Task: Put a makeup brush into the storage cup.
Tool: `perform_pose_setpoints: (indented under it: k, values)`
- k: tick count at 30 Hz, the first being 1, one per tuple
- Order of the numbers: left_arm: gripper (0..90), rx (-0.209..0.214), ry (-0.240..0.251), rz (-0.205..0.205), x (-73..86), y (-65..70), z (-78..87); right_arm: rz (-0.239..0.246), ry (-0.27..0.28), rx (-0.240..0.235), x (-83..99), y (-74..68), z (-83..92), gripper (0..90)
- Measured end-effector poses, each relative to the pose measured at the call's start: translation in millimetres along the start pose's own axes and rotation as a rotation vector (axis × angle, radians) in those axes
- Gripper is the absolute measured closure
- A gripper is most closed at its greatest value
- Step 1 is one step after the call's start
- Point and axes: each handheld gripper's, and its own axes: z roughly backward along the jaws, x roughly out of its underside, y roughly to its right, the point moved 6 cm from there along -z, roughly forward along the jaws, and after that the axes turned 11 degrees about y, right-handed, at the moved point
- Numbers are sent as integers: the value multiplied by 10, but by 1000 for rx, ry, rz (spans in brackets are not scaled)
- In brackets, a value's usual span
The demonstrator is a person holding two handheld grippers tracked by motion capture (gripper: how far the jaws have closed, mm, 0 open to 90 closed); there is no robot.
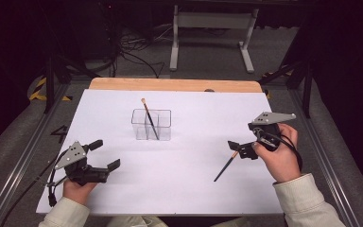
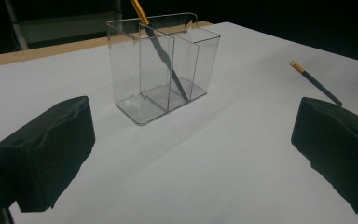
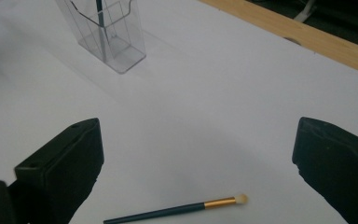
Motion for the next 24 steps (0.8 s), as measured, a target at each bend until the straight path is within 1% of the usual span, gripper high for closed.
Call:
perform_pose_setpoints:
  k: [3, 4, 5, 6, 7, 10, 14, 15, 16, 21, 24]
  values:
    - [4, 0, -6, -1, 5, 0, -2, -1, -37, 10, 25, 6, -22, 27]
    - [4, 0, -6, -1, 5, 0, -2, -1, -37, 10, 25, 6, -22, 27]
    - [4, -1, -7, -2, 8, 0, -5, 8, -44, 12, 29, 9, -27, 29]
    - [4, -2, -10, -3, 12, 0, -6, 28, -83, 15, 53, -2, -28, 33]
    - [4, -2, -11, -4, 12, 0, -7, 33, -91, 14, 60, 2, -33, 33]
    - [4, -3, -12, -4, 11, 3, -5, 20, -119, 13, 86, 10, -48, 39]
    - [4, -4, -15, -7, 17, 6, -3, 0, -170, 26, 139, 20, -83, 42]
    - [4, -4, -15, -7, 17, 6, -3, -5, -180, 22, 154, 18, -97, 42]
    - [4, -3, -17, -11, 17, 5, -3, -5, -180, 22, 154, 18, -97, 42]
    - [4, -2, -18, -12, 18, 6, -3, -10, -231, 21, 213, 11, -159, 52]
    - [4, -1, -17, -11, 17, 6, -4, -16, -262, 32, 249, 11, -188, 55]
